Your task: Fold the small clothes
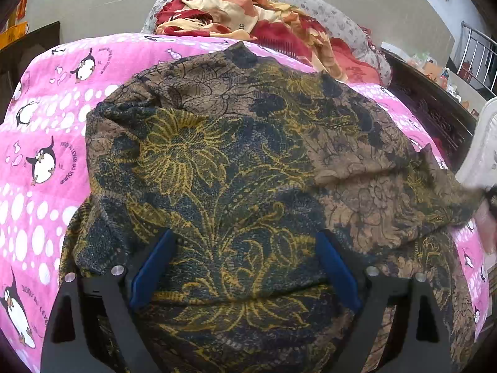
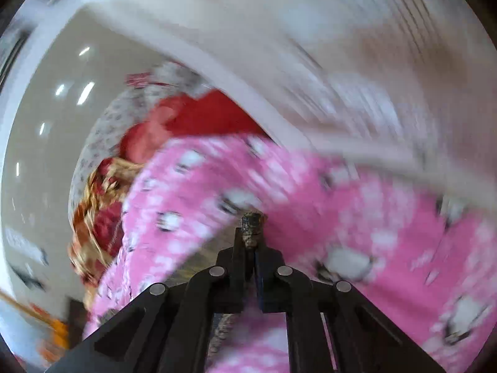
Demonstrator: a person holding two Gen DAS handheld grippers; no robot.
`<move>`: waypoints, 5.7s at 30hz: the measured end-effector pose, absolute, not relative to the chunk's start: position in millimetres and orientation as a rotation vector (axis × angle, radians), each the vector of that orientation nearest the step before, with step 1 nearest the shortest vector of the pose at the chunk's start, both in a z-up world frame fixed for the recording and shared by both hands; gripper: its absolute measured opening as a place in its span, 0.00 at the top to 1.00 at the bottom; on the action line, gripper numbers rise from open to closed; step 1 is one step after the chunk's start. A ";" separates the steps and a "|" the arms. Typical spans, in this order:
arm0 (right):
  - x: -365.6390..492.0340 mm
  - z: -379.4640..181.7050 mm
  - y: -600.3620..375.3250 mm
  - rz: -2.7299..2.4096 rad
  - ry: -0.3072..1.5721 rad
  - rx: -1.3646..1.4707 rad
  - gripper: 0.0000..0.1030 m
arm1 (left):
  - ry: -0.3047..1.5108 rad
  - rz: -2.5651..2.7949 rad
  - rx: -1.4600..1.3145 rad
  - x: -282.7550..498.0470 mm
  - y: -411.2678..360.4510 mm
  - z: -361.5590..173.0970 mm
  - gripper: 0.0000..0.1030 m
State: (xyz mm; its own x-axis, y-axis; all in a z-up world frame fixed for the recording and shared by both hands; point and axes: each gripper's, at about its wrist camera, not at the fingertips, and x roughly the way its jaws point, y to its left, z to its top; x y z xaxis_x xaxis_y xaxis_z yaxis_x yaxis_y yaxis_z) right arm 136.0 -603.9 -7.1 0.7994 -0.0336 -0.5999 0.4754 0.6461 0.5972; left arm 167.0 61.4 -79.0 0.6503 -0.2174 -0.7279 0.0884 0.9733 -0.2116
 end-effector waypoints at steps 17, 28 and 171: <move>219.7 135.8 -227.2 0.402 0.588 0.416 0.94 | 0.741 -0.177 -0.308 148.8 123.0 5.2 0.11; 209.0 -62.5 9.8 0.628 0.932 0.395 0.91 | 0.709 -0.022 -0.348 128.5 182.6 11.5 0.11; -135.3 -106.2 -372.7 0.679 0.915 0.538 0.72 | 1.088 -0.392 -0.316 -122.4 166.7 -67.5 0.96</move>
State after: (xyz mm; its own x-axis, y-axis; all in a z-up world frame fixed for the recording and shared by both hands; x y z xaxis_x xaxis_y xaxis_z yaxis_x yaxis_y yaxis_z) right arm -135.3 -372.7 -106.2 0.4328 0.7282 -0.5314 -0.2976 0.6719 0.6783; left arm -122.4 166.7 -67.5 0.4080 -0.4568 -0.7905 0.1523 0.8878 -0.4344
